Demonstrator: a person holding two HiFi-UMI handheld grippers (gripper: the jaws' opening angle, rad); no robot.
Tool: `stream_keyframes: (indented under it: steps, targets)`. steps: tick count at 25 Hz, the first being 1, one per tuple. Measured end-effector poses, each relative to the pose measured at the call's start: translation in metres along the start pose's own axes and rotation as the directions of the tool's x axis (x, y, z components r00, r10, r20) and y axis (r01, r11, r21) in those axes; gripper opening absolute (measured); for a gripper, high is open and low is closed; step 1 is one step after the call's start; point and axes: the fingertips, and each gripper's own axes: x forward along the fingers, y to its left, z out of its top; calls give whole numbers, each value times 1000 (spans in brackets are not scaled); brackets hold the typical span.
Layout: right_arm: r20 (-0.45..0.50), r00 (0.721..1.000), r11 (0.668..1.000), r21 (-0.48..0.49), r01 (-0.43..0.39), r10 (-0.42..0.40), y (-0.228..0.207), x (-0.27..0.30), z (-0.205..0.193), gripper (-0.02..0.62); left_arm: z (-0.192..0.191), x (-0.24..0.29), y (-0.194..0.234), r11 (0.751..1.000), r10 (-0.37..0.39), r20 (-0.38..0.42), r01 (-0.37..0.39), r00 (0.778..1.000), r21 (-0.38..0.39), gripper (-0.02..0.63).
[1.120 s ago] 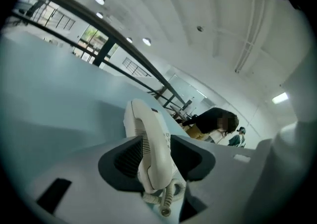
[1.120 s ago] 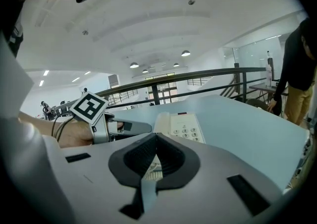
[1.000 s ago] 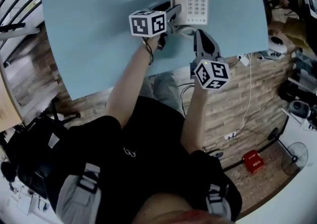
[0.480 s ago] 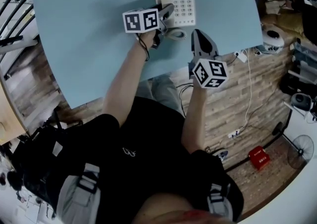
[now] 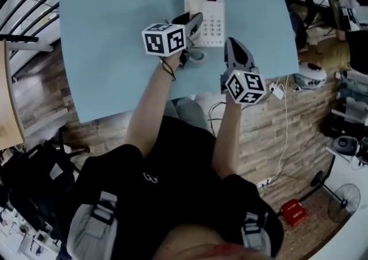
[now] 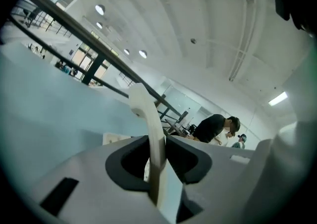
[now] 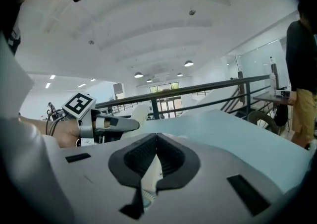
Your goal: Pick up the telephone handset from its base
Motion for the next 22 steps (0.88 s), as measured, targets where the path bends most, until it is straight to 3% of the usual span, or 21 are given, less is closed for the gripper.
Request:
stream_keyframes:
  steps: [10, 16, 22]
  targets:
    - [193, 972, 985, -132, -108, 132, 28, -1, 110, -3, 85, -70, -66, 968, 69, 211, -116, 975, 222, 104]
    - [246, 956, 972, -209, -106, 157, 39, -10, 141, -3, 107, -94, -83, 956, 69, 290, -146, 954, 253, 104]
    - [256, 955, 967, -238, -91, 153, 41, -15, 144, -3, 110, -100, -91, 949, 61, 303, -149, 951, 277, 104]
